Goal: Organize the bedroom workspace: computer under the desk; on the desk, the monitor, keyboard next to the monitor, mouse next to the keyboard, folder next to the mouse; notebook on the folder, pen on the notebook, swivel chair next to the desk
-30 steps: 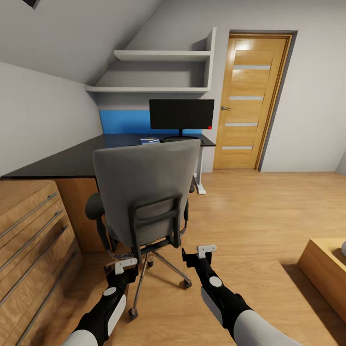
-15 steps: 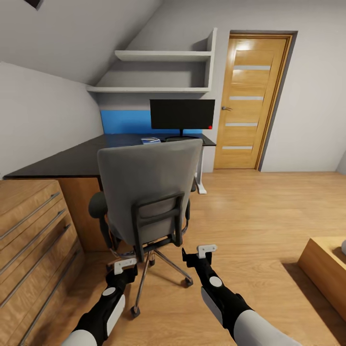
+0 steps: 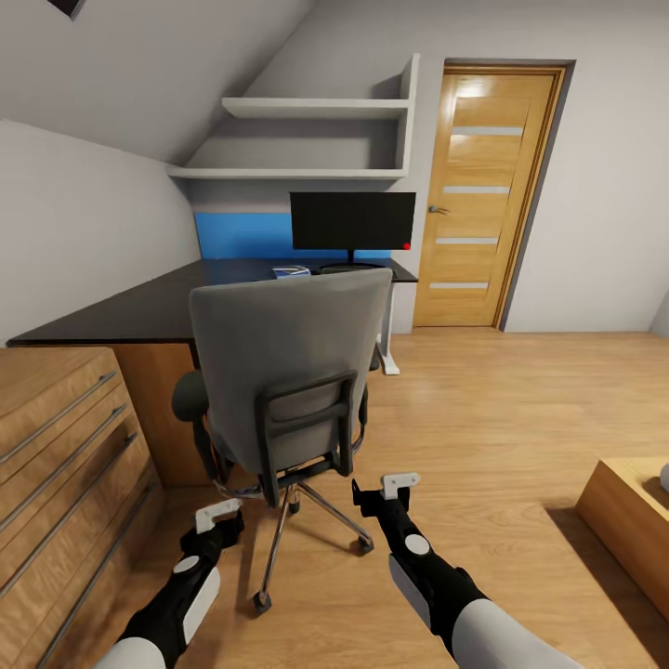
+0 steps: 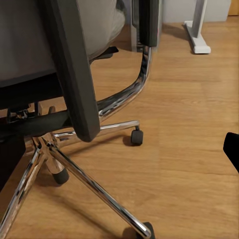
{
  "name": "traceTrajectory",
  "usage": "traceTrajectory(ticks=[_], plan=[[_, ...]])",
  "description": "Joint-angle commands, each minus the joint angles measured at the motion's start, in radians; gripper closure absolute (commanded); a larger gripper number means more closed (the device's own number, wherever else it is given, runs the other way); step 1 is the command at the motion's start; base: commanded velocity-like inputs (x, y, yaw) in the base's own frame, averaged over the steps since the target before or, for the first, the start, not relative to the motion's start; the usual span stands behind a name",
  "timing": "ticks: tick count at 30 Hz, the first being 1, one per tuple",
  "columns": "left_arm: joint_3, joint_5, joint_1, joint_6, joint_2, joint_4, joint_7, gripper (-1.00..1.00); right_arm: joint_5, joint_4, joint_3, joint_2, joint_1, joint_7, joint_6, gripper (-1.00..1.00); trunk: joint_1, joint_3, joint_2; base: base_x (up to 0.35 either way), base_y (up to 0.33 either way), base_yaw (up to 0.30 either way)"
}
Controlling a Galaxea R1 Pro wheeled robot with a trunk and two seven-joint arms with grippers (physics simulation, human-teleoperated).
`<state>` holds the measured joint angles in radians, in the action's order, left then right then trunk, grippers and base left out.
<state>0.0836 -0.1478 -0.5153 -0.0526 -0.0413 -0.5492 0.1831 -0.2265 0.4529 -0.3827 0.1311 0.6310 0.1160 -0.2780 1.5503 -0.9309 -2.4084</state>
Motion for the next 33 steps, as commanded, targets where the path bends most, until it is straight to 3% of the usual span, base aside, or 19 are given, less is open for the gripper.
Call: traceTrajectory(ticks=[1,3,5,8,13,18,24,33], plan=[[0.005,-0.026,0.0,-0.004,0.005,0.0,0.0,-1.0,-0.01,-0.001,-0.008,-0.001,0.001,0.007,-0.004,-1.0,0.0,-0.001,0.0,0.0,0.0,0.0],[0.015,-0.084,0.0,-0.004,0.023,0.0,-0.001,-1.0,-0.01,-0.001,-0.008,-0.001,0.001,0.007,-0.004,-1.0,0.0,-0.001,0.0,0.0,0.0,0.0],[0.019,-0.117,0.0,-0.004,0.032,0.0,-0.002,-1.0,-0.01,0.0,-0.008,-0.001,0.001,0.007,-0.004,-1.0,0.0,-0.001,0.0,0.0,0.0,0.0],[0.022,-0.138,0.0,-0.004,0.041,0.0,-0.003,-1.0,-0.01,0.0,-0.008,-0.001,0.001,0.007,-0.004,-1.0,0.0,-0.001,0.0,0.0,0.0,0.0],[0.023,-0.15,0.0,-0.009,0.047,-0.001,-0.004,-1.0,-0.01,0.0,-0.008,-0.001,0.001,0.007,-0.004,-1.0,0.0,-0.001,0.0,0.083,0.0,0.0],[0.024,-0.151,-0.001,-0.086,0.048,-0.001,-0.002,-1.0,-0.01,0.001,-0.008,-0.005,0.001,0.007,-0.005,-1.0,0.0,-0.001,0.0,0.241,0.0,0.0],[0.024,-0.152,-0.001,-0.118,0.049,0.0,0.002,-1.0,-0.01,0.002,-0.01,-0.021,0.0,-0.01,-0.019,-1.0,0.0,-0.001,0.0,0.082,0.0,0.0],[0.024,-0.154,-0.001,-0.127,0.058,0.0,0.004,-1.0,-0.011,0.005,-0.01,-0.072,-0.028,-0.134,-0.177,-1.0,0.0,-0.001,0.0,0.009,0.0,0.0]])
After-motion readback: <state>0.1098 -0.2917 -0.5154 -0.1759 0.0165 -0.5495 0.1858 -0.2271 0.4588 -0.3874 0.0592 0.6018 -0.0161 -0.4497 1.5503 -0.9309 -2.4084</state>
